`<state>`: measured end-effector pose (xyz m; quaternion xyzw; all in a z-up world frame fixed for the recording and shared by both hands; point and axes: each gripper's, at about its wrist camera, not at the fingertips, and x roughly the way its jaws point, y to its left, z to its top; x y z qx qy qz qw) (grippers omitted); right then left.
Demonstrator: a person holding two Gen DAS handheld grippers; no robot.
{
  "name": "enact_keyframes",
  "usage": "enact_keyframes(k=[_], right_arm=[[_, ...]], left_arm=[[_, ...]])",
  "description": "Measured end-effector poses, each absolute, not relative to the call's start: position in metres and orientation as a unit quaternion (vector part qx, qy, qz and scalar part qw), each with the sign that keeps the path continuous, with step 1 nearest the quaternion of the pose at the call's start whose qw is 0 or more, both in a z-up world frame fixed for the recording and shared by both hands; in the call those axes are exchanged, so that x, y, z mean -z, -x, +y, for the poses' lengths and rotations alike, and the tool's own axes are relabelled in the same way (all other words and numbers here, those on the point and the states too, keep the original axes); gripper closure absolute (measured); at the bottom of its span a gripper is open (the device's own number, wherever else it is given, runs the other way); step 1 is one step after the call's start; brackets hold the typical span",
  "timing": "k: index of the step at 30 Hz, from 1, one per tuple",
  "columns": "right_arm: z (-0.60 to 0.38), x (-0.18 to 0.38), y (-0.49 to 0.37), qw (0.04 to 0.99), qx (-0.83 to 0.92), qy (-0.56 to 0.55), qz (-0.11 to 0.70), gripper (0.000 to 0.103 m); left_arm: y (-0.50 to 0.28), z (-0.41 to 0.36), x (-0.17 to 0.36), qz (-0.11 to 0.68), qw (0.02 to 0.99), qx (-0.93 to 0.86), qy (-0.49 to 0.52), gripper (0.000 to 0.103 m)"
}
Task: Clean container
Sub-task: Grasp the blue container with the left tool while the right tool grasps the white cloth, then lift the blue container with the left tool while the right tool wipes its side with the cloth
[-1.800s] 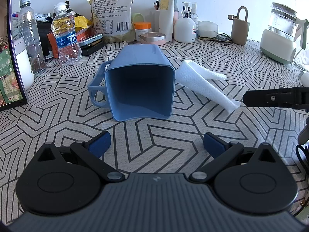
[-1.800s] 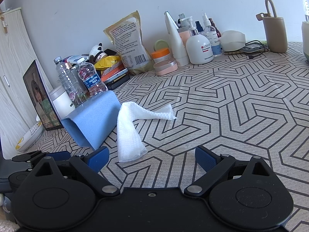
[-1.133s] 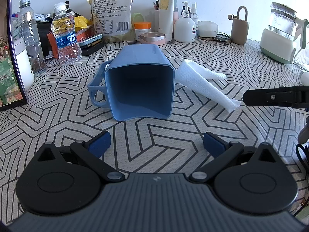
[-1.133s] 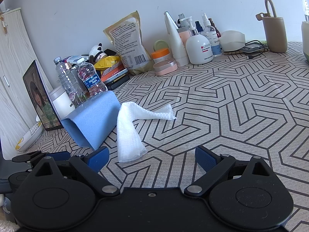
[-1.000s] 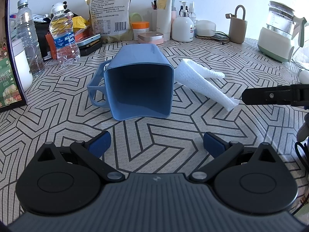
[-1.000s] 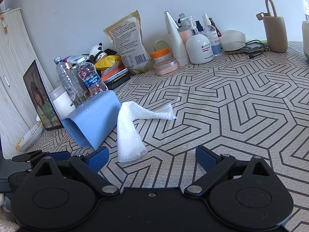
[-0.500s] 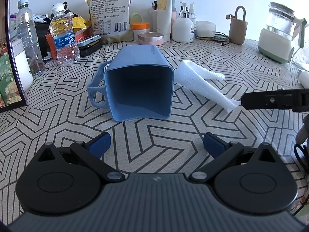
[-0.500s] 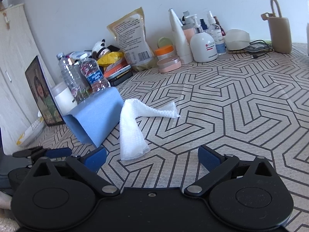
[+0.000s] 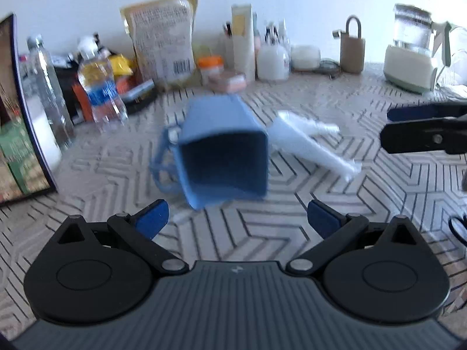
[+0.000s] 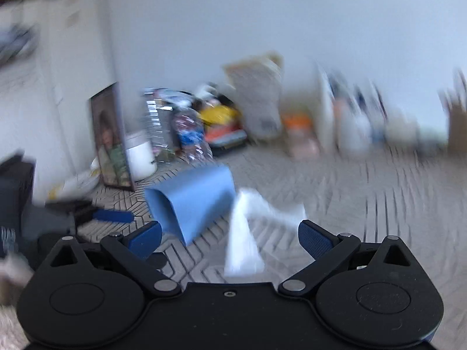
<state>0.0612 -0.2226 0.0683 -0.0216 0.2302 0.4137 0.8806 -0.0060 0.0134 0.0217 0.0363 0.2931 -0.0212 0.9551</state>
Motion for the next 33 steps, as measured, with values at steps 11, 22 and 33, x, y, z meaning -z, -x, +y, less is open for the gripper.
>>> enact_keyframes(k=[11, 22, 33], right_arm=[[-0.177, -0.062, -0.105, 0.844, -0.449, 0.149, 0.252, 0.031], [-0.147, -0.032, -0.146, 0.808, -0.463, 0.206, 0.302, 0.095], [-0.150, -0.059, -0.146, 0.826, -0.508, 0.061, 0.237, 0.095]], left_arm=[[-0.019, 0.024, -0.043, 0.262, 0.960, 0.076, -0.054, 0.000], [-0.056, 0.029, -0.027, 0.294, 0.951, 0.070, -0.057, 0.001], [-0.060, 0.029, -0.013, 0.265, 0.957, 0.063, -0.100, 0.026]])
